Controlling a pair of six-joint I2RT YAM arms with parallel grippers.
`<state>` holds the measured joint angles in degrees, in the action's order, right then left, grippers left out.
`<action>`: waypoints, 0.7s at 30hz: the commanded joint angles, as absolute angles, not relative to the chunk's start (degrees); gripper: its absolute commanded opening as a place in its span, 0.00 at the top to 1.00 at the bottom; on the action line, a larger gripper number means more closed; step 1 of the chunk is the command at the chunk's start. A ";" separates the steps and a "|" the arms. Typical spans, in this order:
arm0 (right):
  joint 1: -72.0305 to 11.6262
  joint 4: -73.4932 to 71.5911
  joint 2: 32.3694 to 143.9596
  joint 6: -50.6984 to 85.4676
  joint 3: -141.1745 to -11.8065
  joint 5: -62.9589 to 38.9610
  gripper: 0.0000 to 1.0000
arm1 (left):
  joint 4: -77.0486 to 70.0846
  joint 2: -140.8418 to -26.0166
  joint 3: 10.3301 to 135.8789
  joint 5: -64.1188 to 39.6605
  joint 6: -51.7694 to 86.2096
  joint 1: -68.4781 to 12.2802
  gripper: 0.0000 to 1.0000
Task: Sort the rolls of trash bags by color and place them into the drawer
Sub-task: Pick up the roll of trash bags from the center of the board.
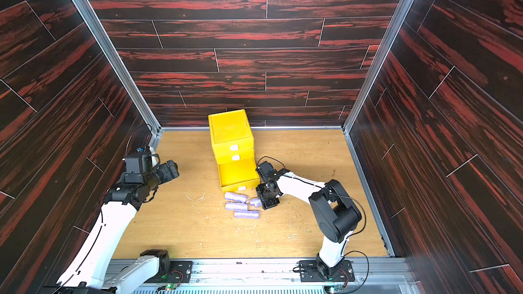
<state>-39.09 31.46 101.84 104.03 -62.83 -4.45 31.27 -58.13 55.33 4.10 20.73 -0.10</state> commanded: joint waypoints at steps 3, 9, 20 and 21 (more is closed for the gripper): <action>-38.82 31.60 104.37 104.74 -63.55 -4.98 0.43 | 30.94 -57.19 54.99 4.59 19.91 0.01 0.10; -38.85 29.77 105.59 104.60 -62.56 -6.18 0.54 | 31.05 -57.30 54.89 4.75 19.86 0.09 0.10; -38.67 28.05 104.51 102.68 -60.91 -4.78 0.90 | 31.04 -56.93 54.76 5.09 19.77 0.11 0.10; -38.63 28.04 104.38 102.25 -60.91 -4.75 0.94 | 31.05 -56.87 54.82 5.14 19.77 0.09 0.10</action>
